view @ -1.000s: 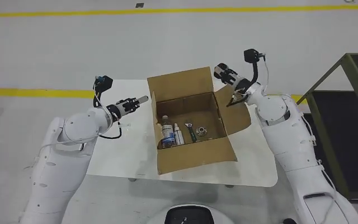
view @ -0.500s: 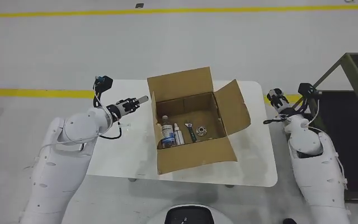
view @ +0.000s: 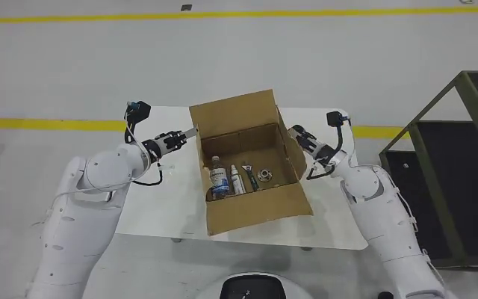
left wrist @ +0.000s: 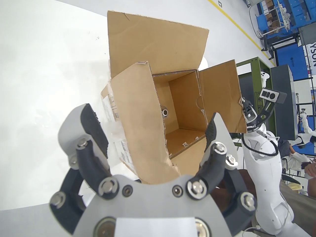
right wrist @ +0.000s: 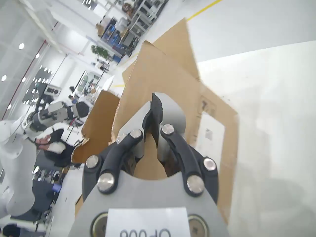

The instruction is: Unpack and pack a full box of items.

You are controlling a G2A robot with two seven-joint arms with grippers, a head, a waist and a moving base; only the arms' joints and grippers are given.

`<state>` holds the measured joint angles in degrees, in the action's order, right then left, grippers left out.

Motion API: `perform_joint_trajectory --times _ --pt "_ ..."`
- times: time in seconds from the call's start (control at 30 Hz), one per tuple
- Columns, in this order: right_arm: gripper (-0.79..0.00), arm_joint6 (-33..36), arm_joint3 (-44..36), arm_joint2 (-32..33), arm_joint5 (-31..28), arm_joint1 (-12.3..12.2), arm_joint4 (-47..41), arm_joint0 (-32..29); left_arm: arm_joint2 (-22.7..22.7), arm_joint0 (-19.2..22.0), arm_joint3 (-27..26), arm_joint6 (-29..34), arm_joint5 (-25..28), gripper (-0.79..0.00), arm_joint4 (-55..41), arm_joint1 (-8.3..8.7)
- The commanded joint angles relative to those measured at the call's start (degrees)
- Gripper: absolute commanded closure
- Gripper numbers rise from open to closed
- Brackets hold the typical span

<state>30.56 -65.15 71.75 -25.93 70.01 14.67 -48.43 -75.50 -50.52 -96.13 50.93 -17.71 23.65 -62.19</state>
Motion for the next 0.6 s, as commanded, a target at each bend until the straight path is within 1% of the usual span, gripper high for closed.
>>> perform_joint_trajectory --times 0.0,0.1,0.2,0.23,0.3,0.37,0.43,0.5,0.57 --pt "0.0 4.11 1.23 -1.83 -0.65 0.14 1.02 1.4 0.0 0.0 0.0 0.0 0.0 -0.785 0.0 0.0" --pt "0.0 5.47 3.17 -4.15 -0.48 0.61 1.51 2.72 0.06 -0.45 0.28 -0.63 0.11 -0.785 0.45 0.02" --pt "0.0 5.22 4.47 -5.57 -0.11 1.04 1.37 3.76 1.03 -1.83 0.64 -2.21 2.65 -0.785 4.38 0.24" --pt "0.0 5.19 4.75 -5.87 -0.1 1.16 1.06 4.06 1.51 -2.19 0.82 -2.67 3.76 -0.382 5.87 0.3" --pt "0.0 5.31 5.42 -6.31 0.18 1.26 1.47 4.76 2.63 -2.88 1.44 -4.22 6.09 0.0 9.61 0.42" --pt "0.0 5.18 6.06 -6.52 1.12 1.33 1.95 5.48 3.93 -3.54 2.03 -5.98 9.09 0.0 12.93 0.49" --pt "0.0 3.99 6.36 -6.13 1.53 1.34 1.86 6.07 4.81 -3.98 3.29 -8.05 10.16 0.0 14.36 0.38" --pt "0.0 2.58 6.44 -5.45 2.08 1.2 2.65 6.66 6.28 -3.97 3.96 -10.14 12.52 0.0 18.27 0.36" --pt "0.0 0.83 6.37 -4.39 3.12 1.02 3.03 7.1 7.39 -3.95 4.75 -12.43 14.44 0.0 20.22 0.23"
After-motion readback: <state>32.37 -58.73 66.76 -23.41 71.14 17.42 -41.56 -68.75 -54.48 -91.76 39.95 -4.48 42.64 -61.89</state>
